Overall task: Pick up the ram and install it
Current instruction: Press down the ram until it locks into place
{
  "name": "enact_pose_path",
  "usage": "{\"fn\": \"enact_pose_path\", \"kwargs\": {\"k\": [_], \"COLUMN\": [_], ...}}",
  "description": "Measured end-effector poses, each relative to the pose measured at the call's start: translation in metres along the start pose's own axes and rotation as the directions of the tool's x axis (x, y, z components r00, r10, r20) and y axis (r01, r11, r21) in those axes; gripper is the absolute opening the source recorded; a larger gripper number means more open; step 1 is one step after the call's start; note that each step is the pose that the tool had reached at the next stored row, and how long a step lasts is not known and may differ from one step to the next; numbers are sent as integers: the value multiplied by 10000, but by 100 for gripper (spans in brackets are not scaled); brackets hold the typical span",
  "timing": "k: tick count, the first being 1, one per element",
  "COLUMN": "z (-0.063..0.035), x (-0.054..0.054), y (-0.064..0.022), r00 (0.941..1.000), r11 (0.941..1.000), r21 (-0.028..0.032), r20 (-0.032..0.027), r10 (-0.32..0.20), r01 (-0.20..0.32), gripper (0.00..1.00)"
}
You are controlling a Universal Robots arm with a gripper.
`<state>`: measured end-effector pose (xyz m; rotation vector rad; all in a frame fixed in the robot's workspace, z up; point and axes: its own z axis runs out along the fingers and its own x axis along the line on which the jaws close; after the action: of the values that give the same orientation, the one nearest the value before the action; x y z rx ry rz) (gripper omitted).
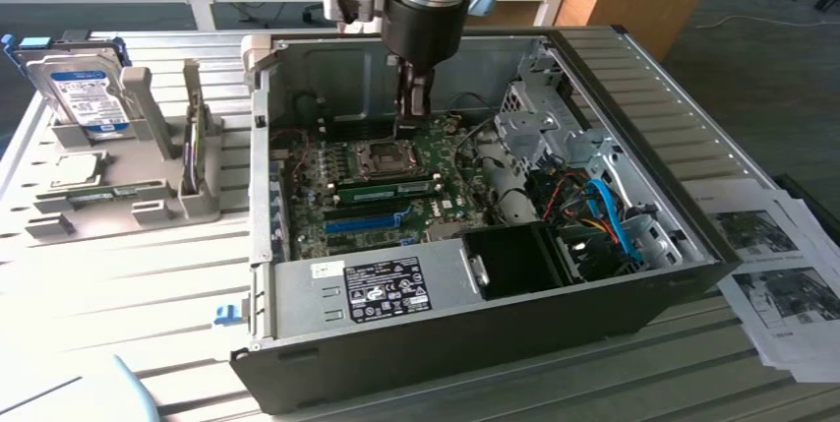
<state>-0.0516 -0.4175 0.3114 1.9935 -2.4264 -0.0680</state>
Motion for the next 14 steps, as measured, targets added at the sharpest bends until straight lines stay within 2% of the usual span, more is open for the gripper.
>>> {"fn": "enact_pose_path", "kwargs": {"k": [4,7,11,14], "z": [1,2,3,4], "x": [0,0,0,0], "y": [0,0,0,0], "r00": [9973,9919,9806,9683], "r11": [9973,9919,9806,9683], "r21": [19,32,47,57], "r20": [26,46,72,93], "r10": [729,1271,1957,2496], "r01": [-729,-1271,-1957,-2496], "gripper": [9,9,9,9]}}
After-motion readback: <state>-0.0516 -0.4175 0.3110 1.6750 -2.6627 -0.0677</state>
